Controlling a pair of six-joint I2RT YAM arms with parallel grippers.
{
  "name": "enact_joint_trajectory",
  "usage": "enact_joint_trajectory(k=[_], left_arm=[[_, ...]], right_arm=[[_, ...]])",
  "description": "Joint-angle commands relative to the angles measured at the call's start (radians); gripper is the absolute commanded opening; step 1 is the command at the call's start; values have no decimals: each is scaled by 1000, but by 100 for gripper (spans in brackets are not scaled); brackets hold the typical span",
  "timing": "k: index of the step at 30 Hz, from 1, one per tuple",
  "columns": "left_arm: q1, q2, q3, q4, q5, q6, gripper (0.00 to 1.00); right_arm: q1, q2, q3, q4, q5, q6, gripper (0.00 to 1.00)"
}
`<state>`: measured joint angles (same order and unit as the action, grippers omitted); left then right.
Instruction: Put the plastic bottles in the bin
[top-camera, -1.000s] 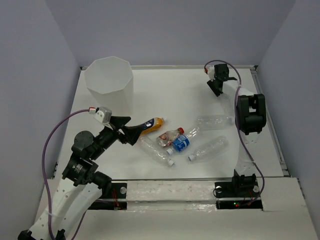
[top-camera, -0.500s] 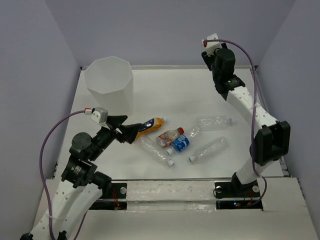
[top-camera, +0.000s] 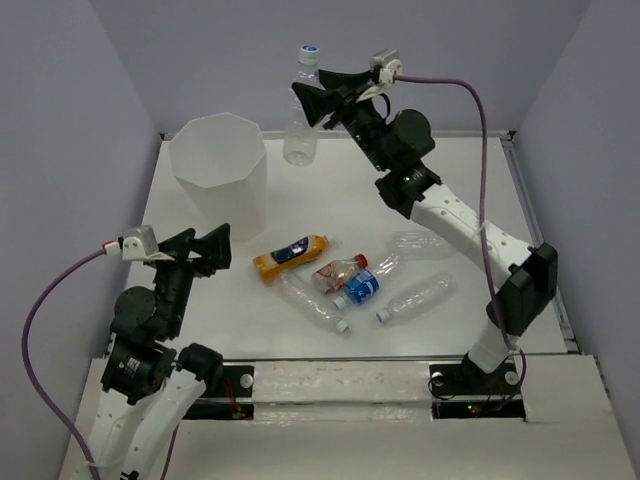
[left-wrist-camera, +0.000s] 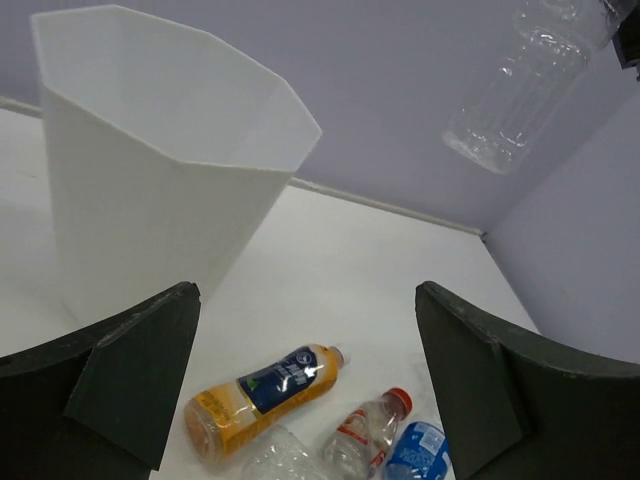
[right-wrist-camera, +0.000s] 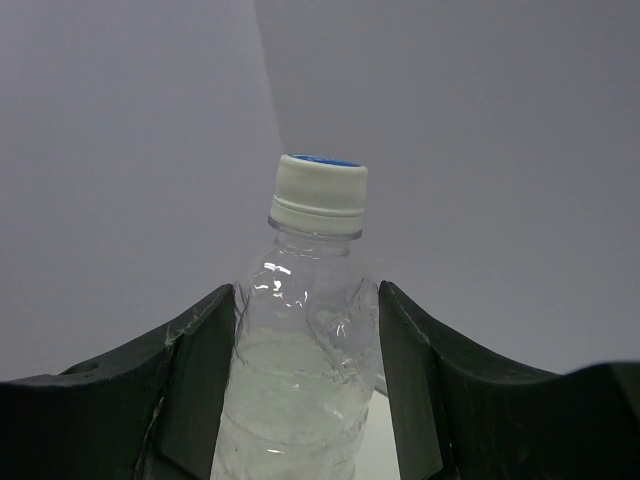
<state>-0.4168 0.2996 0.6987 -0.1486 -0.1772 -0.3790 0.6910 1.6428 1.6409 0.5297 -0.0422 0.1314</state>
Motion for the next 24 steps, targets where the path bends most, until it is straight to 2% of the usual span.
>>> enact_joint_trajectory(k=[1, 7, 11, 16, 24], left_arm=[[9, -34, 35, -40, -194, -37, 99], [-7, -28, 16, -11, -143, -31, 99], [-20, -27, 13, -8, -130, -26, 99], [-28, -25, 12, -3, -108, -21, 99], [-27, -16, 10, 6, -85, -23, 99]], right_arm=[[74, 164, 207, 228, -62, 177, 41], [140, 450, 561, 132, -96, 189, 41], [171, 584, 701, 46, -68, 134, 42], [180, 658, 743, 1, -16, 113, 47], [180, 724, 818, -42, 30, 76, 47]])
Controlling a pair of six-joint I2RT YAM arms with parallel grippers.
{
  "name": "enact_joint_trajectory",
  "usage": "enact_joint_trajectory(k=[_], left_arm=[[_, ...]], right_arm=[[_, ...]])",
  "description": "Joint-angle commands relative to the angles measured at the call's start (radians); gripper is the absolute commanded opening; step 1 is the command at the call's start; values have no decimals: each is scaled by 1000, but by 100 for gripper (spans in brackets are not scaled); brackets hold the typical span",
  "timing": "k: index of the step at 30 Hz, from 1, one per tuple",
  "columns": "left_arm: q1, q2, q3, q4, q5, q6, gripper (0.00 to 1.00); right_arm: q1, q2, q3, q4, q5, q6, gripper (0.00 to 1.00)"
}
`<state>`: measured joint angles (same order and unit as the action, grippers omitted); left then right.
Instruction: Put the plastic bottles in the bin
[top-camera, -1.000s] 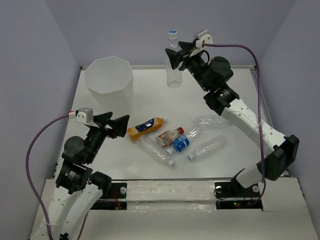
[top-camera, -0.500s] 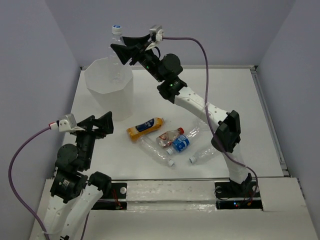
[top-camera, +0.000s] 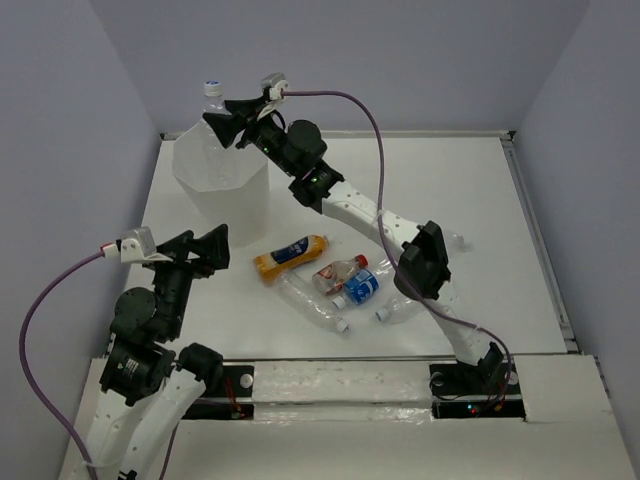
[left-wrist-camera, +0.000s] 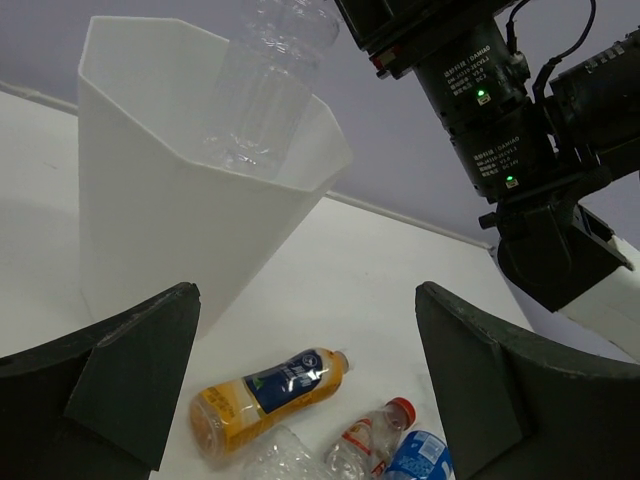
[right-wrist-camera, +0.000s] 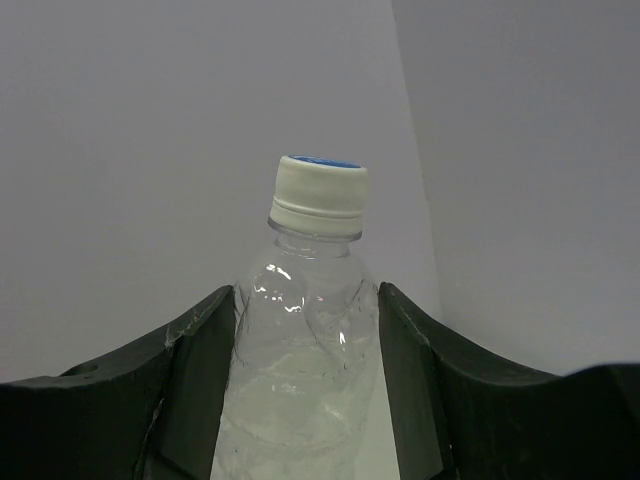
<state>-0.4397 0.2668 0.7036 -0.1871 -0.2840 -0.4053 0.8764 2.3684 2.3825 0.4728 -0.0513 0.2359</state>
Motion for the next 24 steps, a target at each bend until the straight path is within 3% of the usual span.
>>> enact_joint_trajectory(k=[1, 4, 8, 13, 17, 18, 21, 22, 24], left_arm=[[-4, 20, 5, 44, 20, 3, 99], [2, 28, 4, 48, 28, 6, 99], [10, 54, -6, 72, 74, 19, 99], [15, 109, -26, 113, 193, 46, 99], [15, 187, -36, 143, 386, 74, 99], [12, 210, -35, 138, 414, 80, 99], [10, 334, -3, 89, 514, 101, 99], [9, 415, 14, 65, 528, 111, 99], [-4, 494, 48, 2, 526, 132, 99]], right_arm=[[-5, 2, 69, 15, 41, -30, 47], [-5, 3, 52, 6, 42, -46, 69], [-5, -27, 23, -25, 45, -79, 90], [-5, -147, -58, -83, 44, -130, 96], [-5, -442, -340, -83, 45, -188, 96], [-5, -507, -515, -71, 82, -197, 96], [-14, -776, -791, -34, 152, -204, 95], [-30, -841, -959, -33, 165, -190, 94], [-51, -966, -1119, -34, 180, -149, 93]])
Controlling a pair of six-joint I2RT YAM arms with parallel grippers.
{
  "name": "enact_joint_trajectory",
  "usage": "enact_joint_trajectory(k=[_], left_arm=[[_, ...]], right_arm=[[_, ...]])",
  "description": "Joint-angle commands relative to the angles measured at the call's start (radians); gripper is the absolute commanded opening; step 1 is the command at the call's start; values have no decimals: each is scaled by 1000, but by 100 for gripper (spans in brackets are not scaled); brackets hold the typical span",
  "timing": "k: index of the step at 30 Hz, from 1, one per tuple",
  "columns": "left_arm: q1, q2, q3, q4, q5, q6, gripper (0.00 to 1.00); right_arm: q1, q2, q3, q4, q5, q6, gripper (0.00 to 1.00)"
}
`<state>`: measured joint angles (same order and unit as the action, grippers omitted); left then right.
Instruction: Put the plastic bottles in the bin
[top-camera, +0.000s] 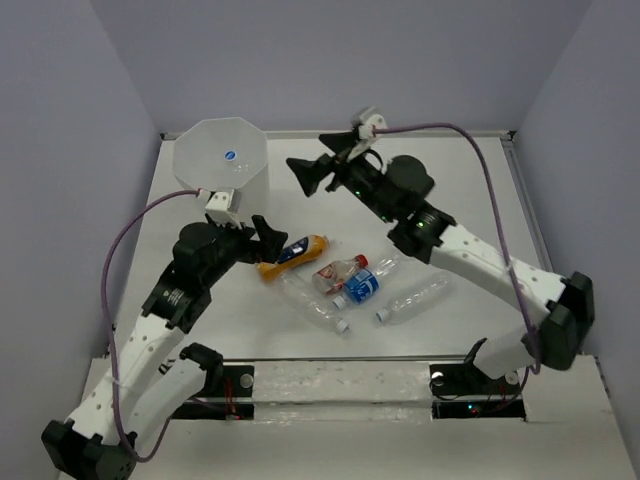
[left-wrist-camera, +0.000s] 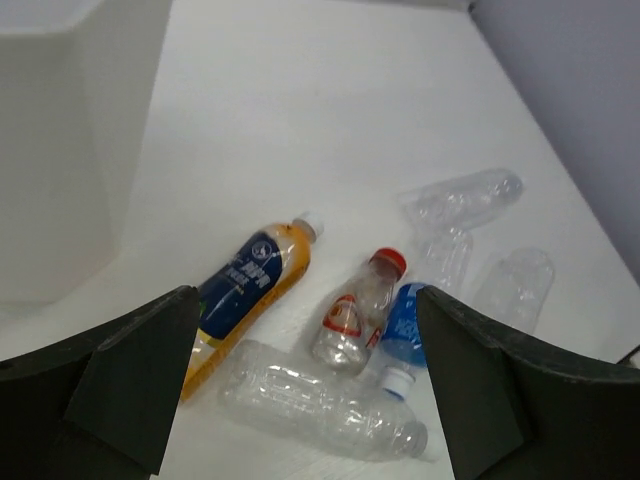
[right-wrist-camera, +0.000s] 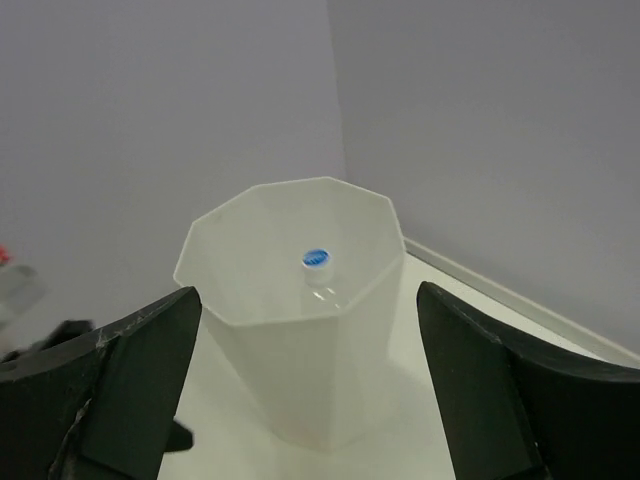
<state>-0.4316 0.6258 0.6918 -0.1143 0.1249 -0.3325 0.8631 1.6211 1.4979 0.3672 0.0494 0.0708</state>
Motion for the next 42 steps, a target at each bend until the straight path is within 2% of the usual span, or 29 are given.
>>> enact_joint_trajectory(k=[1, 2, 6, 10, 12, 13, 17, 23, 35, 42], left_arm=[[-22, 196, 89, -80, 110, 82, 99], [-33, 221, 100, -87, 72, 88, 99], [-103, 359, 155, -88, -24, 110, 99], [-195, 458, 222, -105, -102, 128, 99], [-254, 569, 257, -116, -172, 153, 99], [-268, 600, 270, -125, -239, 162, 99], [-283, 753, 353, -208, -344, 219, 99], [-299, 908, 396, -212, -360, 270, 99], [-302, 1098, 456, -205, -395, 300, 99], [-299, 1158, 466, -191, -427, 306, 99]], right_arm=[[-48, -334, -310, 67, 92, 36, 93], [-49, -389, -450, 67, 101, 53, 93], [-58, -621, -721, 42, 136, 142, 92], [-58, -783, -872, -17, 158, 185, 92], [-58, -860, -930, -39, 165, 196, 92], [-58, -883, -944, -57, 176, 199, 92], [-58, -983, -987, -102, 187, 196, 92], [-58, -1084, -1007, -140, 204, 178, 93], [-58, -1101, -1027, -146, 159, 185, 93], [-58, -1132, -1035, -152, 139, 182, 93]])
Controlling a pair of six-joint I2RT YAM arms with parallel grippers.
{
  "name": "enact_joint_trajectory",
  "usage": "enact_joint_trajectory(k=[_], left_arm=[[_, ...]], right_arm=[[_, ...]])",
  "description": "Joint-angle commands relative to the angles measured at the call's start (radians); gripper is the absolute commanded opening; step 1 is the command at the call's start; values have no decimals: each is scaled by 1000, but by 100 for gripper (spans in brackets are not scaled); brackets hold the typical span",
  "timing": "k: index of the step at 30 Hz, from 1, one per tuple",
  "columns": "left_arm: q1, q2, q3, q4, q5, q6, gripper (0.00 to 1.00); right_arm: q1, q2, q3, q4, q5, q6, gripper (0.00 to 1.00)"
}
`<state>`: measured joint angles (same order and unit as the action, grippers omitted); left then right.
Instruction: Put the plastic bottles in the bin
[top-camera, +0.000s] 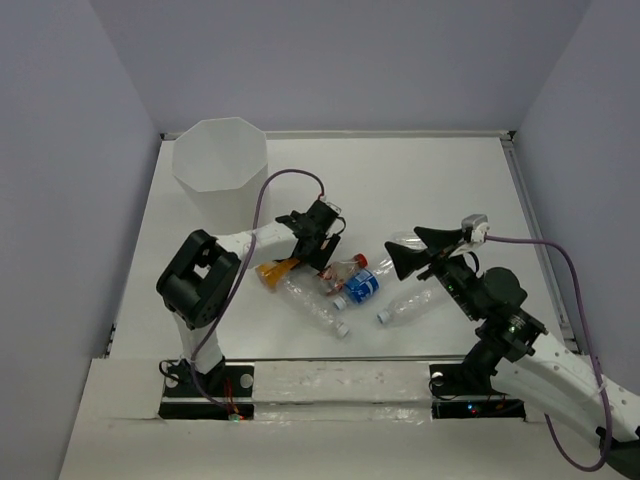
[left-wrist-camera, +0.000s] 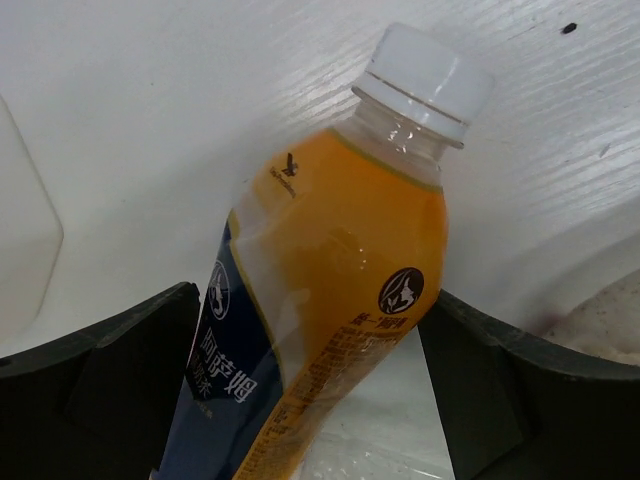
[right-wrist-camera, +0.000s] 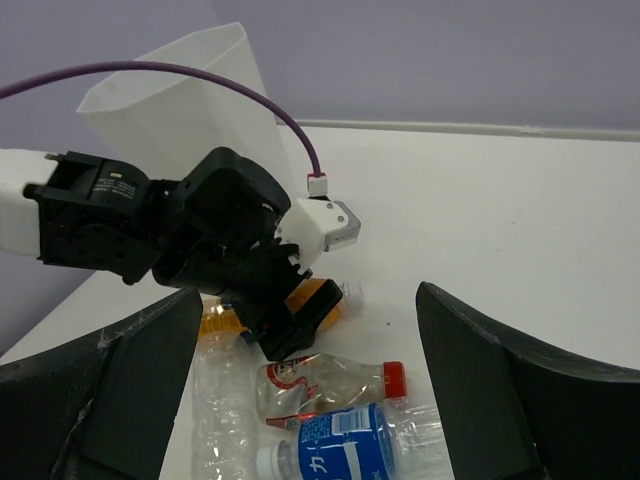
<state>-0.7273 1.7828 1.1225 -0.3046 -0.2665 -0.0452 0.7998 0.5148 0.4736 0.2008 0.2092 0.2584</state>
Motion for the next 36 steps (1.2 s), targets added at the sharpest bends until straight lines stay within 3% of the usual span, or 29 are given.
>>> enact_joint_trajectory(k=[1, 3, 9, 18, 23, 28, 31, 36], left_arm=[[-3, 12, 45, 2, -40, 19, 99], [-3, 20, 52, 12, -59, 19, 97], [-3, -19, 60, 32, -135, 28, 68], [-4, -184, 227, 35, -255, 39, 67], [-4, -336, 348, 59, -179, 19, 67], [3, -540, 350, 237, -83, -4, 68], [19, -598, 371, 297, -117, -2, 68], [159, -660, 347, 467, -191, -11, 71]], right_arm=[[6, -33, -12, 14, -25, -2, 93], [6, -36, -24, 14, -31, 8, 93], [6, -45, -50, 12, -56, 31, 93], [6, 10, -41, 12, -91, 22, 92], [6, 89, -26, 12, -142, 22, 90], [6, 178, 8, 15, -197, 30, 89], [6, 217, 20, 25, -235, 30, 89], [16, 316, 78, -4, -312, 12, 85]])
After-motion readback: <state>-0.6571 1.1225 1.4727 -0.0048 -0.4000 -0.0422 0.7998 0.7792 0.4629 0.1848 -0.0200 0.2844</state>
